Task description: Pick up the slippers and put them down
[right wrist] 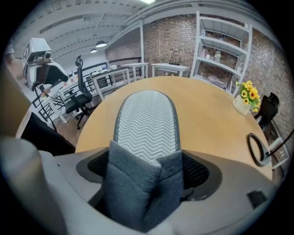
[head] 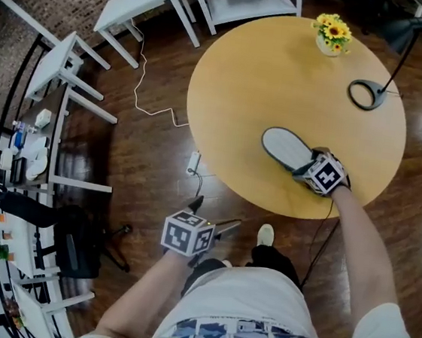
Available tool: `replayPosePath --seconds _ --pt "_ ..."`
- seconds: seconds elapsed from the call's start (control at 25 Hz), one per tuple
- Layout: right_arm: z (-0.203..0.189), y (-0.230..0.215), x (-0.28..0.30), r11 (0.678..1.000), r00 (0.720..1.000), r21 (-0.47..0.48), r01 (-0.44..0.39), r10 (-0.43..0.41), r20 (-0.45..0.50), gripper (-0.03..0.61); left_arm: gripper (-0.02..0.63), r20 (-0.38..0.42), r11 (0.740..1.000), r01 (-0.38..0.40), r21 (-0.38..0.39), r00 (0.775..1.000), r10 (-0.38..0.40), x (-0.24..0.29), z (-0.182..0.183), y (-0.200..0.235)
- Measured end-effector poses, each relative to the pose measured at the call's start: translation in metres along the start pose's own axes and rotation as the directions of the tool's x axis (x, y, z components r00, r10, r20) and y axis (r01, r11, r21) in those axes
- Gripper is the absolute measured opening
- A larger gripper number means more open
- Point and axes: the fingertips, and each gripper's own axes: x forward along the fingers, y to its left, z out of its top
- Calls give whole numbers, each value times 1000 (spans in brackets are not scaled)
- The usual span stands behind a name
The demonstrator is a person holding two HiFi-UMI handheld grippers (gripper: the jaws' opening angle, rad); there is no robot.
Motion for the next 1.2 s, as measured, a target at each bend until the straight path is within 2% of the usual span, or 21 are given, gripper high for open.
replayPosePath --seconds 0.16,0.32,0.44,0.56,0.72,0.88,1.04,1.2 --pt "-10 27 -34 999 999 31 32 -32 -1 471 566 5 996 65 68 998 -65 -1 -10 -13" --pt "-20 63 -79 992 995 80 98 -98 2 471 566 -6 978 138 157 990 -139 -21 -32 -28" --pt "-40 92 -112 978 987 135 160 -160 -10 471 566 -8 964 174 201 984 -176 -37 -55 -36" --pt "-62 124 -144 951 971 200 238 -240 -13 471 566 -21 950 209 233 977 -210 -53 -86 -41" --pt "-98 170 -181 893 950 336 299 -311 -20 471 566 -71 925 258 279 966 -249 -67 -129 -46" --pt "-157 205 -206 828 933 442 346 -355 -66 471 566 -130 897 303 320 952 -275 -70 -163 -66" --pt "-220 208 -234 745 905 532 403 -409 -114 471 566 -157 870 334 362 942 -296 -65 -162 -100" --pt "-285 187 -252 647 882 624 437 -445 -155 471 563 -196 850 353 392 934 -298 -37 -149 -133"
